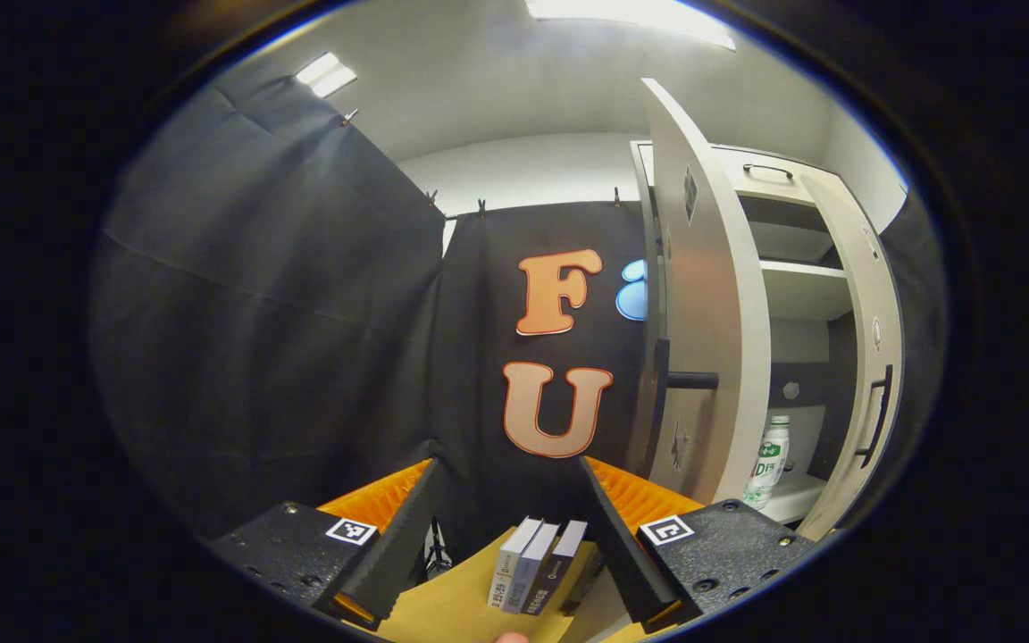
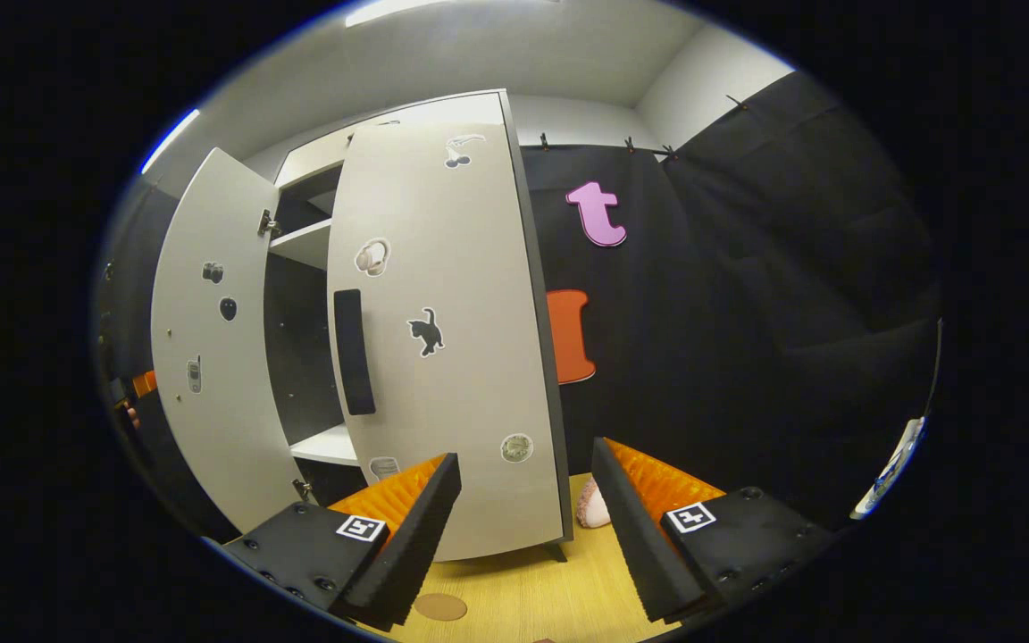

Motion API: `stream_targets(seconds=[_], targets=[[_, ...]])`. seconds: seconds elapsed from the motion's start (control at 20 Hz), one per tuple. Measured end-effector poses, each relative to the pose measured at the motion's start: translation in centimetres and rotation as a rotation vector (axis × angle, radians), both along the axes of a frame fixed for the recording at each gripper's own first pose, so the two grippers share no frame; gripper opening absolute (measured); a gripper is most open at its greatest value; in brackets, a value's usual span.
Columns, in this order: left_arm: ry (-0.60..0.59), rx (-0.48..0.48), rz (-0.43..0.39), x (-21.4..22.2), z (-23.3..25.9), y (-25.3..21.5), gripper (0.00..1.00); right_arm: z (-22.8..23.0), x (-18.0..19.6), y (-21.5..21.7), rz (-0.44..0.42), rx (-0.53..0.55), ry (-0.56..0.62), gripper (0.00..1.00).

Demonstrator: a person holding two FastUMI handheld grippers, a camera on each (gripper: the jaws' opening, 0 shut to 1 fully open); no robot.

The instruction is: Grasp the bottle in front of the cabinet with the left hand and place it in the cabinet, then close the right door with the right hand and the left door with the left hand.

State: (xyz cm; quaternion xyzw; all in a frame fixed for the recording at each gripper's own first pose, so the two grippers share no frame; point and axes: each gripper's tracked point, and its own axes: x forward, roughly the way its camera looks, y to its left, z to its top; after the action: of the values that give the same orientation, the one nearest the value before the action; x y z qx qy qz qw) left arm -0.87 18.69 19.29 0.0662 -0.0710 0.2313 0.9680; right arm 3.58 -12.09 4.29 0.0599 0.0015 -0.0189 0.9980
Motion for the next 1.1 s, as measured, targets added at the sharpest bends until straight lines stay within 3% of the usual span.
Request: stream_targets(seconds=[0.05, 0.1, 0.85, 0.95, 1.1], targets=[[-0.001, -0.004, -0.005, 0.0, -0.1, -0.4, 0.92, -0.1, -0.1, -0.3, 0.002, 0.002, 0.003, 0.89], [0.0, -0.008, -0.012, 0.1, -0.2, -0.9, 0.92, -0.1, -0.1, -0.5, 0.004, 0.004, 0.004, 0.98], [0.022, -0.047, -0.212, 2.3, -2.3, -9.2, 0.92, -0.3, -1.7, -3.9, -0.049, 0.016, 0.012, 0.98], [0.03, -0.053, -0.251, 3.1, -2.8, -10.8, 0.88, -0.3, -2.1, -4.2, -0.062, 0.011, 0.012, 0.98], [0.055, -0.062, -0.309, 4.5, -4.0, -13.1, 0.92, -0.3, -2.8, -4.7, -0.083, 0.005, 0.014, 0.98]])
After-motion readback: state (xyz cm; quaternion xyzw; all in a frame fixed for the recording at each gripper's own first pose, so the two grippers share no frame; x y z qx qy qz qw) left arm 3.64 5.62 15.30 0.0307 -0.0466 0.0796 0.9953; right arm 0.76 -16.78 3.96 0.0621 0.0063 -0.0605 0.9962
